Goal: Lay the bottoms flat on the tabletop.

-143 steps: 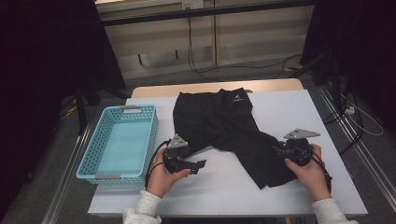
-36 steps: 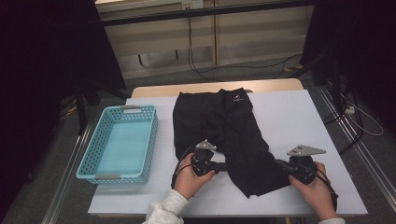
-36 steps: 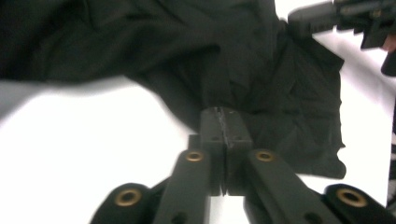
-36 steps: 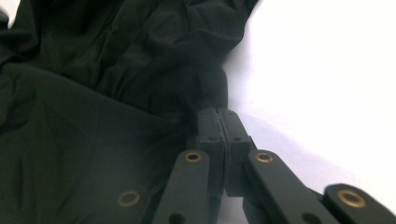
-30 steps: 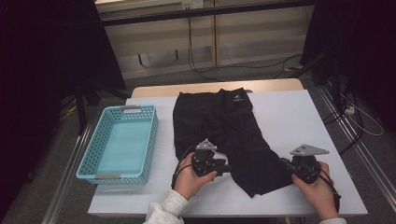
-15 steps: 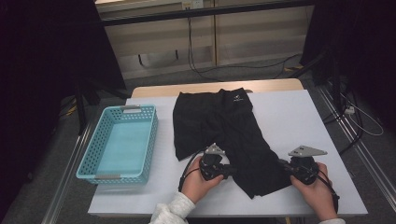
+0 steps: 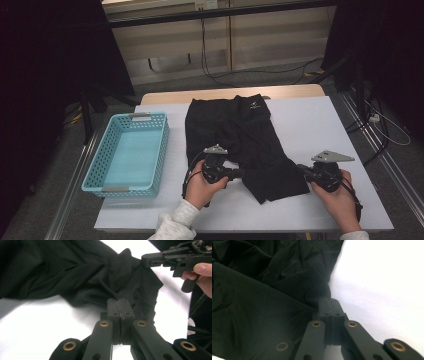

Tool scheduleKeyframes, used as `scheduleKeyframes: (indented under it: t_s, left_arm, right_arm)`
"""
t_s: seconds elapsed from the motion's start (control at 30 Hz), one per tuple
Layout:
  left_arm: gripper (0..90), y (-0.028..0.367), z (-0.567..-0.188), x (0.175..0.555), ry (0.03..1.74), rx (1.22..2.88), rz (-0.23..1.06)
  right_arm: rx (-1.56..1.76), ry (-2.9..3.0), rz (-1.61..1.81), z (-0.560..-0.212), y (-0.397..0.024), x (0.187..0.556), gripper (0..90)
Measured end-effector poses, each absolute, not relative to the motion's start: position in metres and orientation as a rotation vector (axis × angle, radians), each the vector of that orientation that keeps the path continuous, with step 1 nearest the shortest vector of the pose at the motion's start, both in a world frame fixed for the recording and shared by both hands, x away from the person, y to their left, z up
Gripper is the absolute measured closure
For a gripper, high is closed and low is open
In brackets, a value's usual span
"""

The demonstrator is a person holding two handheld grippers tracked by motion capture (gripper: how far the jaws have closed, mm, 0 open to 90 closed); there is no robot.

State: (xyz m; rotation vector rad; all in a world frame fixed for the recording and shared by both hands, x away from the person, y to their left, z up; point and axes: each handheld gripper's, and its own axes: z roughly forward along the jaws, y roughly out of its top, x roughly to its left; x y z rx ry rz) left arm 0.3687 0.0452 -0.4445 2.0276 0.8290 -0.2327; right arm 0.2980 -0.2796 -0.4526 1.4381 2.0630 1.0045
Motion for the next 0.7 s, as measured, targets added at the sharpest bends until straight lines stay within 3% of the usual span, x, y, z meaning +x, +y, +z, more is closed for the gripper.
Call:
scheduleKeyframes:
  t_s: [0.17, 0.33, 0.5, 0.63, 0.7]
  left_arm:
    - [89.7, 0.044, -0.455, 0.369, 0.855, 2.051, -0.238]
    - [89.5, 0.041, -0.456, 0.366, 0.839, 2.078, -0.235]
    - [89.5, 0.041, -0.455, 0.364, 0.839, 2.086, -0.241]
    - [89.4, 0.04, -0.452, 0.36, 0.817, 2.101, -0.238]
    - [89.4, 0.039, -0.451, 0.358, 0.817, 2.105, -0.242]
  right_arm:
    - [1.428, 2.081, 0.946, -0.462, -0.277, 0.302, 88.5]
    - [1.449, 2.077, 0.952, -0.458, -0.28, 0.29, 72.0]
    - [1.461, 2.129, 0.953, -0.454, -0.283, 0.271, 62.1]
    - [1.466, 2.146, 0.934, -0.455, -0.28, 0.267, 65.6]
    - [1.43, 2.163, 0.938, -0.456, -0.277, 0.266, 78.1]
